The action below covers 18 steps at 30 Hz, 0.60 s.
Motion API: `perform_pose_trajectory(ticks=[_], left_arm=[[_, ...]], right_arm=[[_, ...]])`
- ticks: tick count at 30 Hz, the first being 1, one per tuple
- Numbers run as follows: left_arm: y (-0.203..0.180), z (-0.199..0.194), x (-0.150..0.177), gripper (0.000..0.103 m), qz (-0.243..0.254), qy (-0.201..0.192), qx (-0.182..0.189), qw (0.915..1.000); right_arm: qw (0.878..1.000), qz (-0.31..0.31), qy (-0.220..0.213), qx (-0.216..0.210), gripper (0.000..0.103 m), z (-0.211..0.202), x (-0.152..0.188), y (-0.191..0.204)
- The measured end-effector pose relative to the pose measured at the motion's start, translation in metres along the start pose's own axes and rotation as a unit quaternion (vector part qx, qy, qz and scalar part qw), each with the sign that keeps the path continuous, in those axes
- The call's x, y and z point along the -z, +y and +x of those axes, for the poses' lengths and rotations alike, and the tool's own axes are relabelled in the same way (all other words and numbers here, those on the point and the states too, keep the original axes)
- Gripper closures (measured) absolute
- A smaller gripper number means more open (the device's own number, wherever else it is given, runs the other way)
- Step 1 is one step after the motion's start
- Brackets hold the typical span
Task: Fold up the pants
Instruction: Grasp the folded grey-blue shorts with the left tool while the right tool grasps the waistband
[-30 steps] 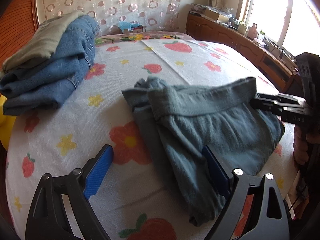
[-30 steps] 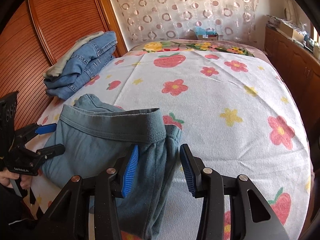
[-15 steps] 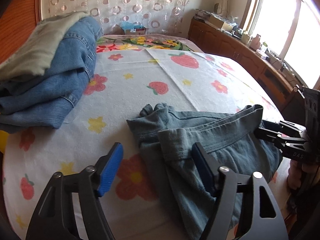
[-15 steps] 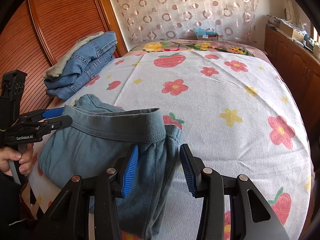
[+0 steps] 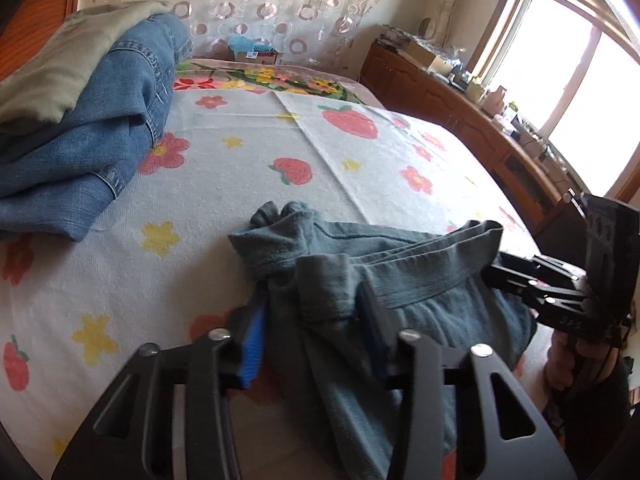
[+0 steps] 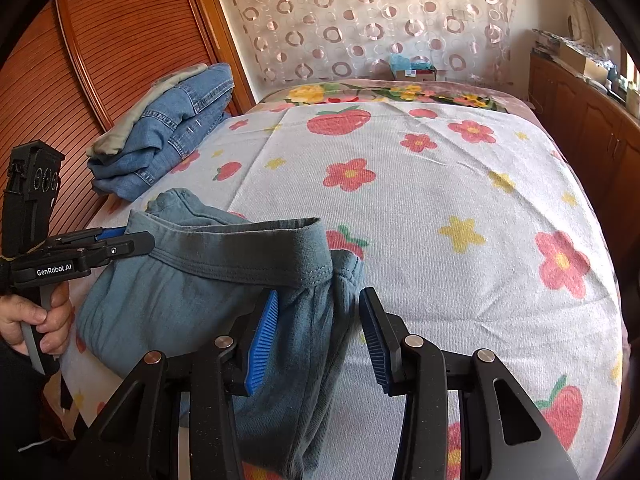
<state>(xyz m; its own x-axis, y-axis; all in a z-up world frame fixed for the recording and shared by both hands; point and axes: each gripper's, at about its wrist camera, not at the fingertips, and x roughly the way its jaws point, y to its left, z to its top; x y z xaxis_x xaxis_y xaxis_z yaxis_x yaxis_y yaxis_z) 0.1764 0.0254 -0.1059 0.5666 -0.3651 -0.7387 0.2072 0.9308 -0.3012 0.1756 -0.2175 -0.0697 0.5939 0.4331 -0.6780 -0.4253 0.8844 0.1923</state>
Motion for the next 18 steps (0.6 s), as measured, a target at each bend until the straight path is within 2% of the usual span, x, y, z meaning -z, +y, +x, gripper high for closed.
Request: perform_pose_trajectory(ticks=[3,9,12,18], left_arm=[[-0.007,-0.004,0.001,0.076,0.007,-0.007,-0.002,1.0],[-0.019,-0.018,-0.001,0.08,0.024,-0.025,-0.004,0.9994],[-0.026,-0.027,-0.002,0.082,0.038,-0.036,-0.006,0.9986],[-0.043,-0.055,-0.005,0.082,0.062,-0.068,-0.003,0.9957]], right_arm=[[1.0,0.007,-0.001,-0.002,0.069,0.0,-0.001,-0.002],[1.0,0.007,0.007,-0.024,0.092,0.001,0.0,-0.003],[1.0,0.0,-0.003,-0.018,0.096,-0.004,-0.001,0.001],[0.999,-0.014,-0.046,-0.017,0.098,-0.031,0.0,0.014]])
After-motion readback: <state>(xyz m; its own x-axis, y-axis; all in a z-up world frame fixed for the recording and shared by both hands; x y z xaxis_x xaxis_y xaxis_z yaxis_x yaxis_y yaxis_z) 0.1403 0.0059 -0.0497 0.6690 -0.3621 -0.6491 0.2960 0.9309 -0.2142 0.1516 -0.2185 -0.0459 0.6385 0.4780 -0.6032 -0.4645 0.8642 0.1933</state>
